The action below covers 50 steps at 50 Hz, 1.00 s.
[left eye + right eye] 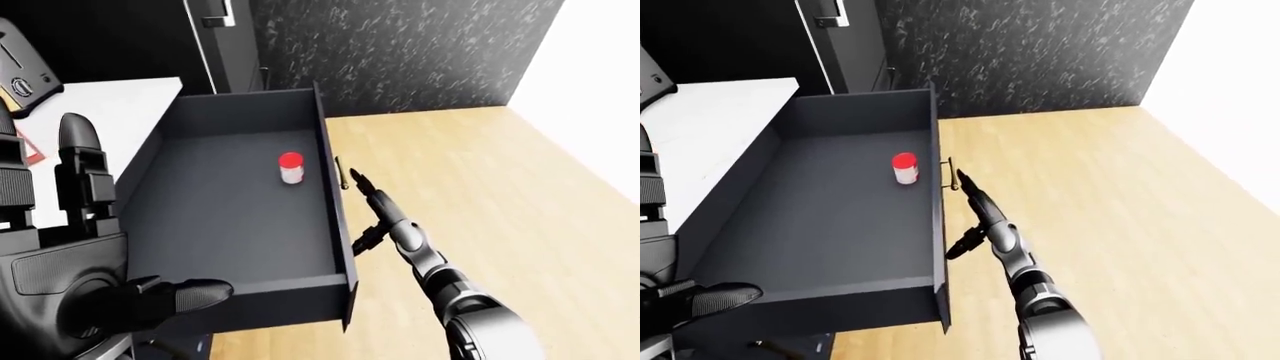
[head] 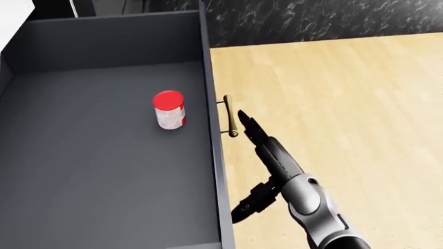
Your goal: Close the right drawer.
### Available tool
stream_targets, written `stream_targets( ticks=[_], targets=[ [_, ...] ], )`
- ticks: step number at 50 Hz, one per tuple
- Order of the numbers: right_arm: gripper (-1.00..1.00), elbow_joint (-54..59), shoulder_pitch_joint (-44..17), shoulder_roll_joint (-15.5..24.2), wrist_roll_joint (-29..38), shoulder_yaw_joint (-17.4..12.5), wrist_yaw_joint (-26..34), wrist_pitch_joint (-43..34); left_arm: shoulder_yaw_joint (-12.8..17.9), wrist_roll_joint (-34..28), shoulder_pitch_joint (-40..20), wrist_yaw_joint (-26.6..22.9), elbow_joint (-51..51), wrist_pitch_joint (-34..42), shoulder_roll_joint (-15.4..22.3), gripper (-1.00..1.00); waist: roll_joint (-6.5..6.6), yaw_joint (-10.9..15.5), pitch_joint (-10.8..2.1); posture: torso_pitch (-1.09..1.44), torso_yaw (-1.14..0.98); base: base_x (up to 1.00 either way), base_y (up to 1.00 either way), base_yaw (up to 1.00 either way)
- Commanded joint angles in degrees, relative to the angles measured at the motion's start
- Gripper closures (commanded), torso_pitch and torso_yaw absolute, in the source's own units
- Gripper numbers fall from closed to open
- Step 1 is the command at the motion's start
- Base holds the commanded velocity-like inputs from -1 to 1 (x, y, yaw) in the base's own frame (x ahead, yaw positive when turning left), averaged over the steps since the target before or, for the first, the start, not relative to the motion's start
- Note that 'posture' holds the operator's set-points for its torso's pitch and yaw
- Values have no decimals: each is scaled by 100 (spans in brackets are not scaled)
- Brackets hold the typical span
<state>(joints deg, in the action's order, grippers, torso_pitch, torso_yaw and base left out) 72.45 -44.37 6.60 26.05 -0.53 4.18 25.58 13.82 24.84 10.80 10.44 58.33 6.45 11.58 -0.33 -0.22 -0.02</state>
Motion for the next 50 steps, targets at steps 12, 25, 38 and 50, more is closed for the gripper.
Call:
stream_targets(
  ticks=[12,25,38,50],
  targets=[
    [-100,-224,-254,-314,114,149,206,140,94,7,-59,-69,166,-104,-29,-100,-2,43,-42,0,0,0,0,0],
    [-100,-192,-357,-551,240,234,305,95,114,63,-44,-26,166,-131,31,-100,-5,38,-5,0,0,0,0,0],
    [-100,-103,-444,-747,416,310,348,82,134,114,-23,13,166,-154,79,-100,-7,64,22,0,0,0,0,0],
    [-100,3,-539,-923,575,358,372,29,194,183,-58,53,166,-125,122,-100,-8,78,29,0,0,0,0,0]
  ],
)
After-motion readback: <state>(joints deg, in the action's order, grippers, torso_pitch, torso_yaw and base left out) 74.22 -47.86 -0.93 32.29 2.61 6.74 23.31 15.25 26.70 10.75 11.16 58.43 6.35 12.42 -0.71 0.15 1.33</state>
